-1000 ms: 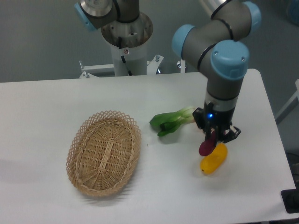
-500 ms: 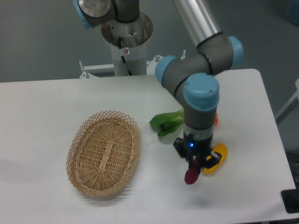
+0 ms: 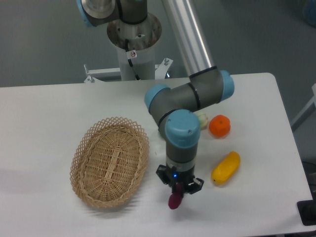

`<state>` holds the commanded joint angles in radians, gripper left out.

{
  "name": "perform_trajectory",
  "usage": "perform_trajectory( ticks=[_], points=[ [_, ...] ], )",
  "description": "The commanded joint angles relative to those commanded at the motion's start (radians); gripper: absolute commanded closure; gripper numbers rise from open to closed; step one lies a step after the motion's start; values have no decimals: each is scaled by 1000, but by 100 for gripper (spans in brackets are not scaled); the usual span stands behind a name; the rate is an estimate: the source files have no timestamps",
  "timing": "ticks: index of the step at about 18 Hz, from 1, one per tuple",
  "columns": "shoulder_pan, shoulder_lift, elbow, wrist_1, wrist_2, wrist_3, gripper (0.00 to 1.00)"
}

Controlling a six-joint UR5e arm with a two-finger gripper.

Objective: Place the sweet potato on the table
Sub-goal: 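Carry the sweet potato toward the open table beside the basket, then lower the sweet potato onto the table, open the gripper, withdraw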

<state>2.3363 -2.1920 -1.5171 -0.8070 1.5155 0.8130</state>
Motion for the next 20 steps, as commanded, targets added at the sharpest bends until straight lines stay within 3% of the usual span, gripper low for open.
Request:
perform_trajectory(
  ticks=[6, 7, 9, 11, 14, 20],
  points=[
    [-5, -11, -21, 15, 0, -22, 75],
    [-5, -9, -20, 15, 0, -20, 61],
    [-5, -6, -14, 22, 2, -15, 24],
    [-5, 3, -3, 22, 29, -11, 0],
    [-5, 14, 21, 19, 45, -11, 0],
    [23, 87, 87, 3, 67, -11, 0]
  ],
)
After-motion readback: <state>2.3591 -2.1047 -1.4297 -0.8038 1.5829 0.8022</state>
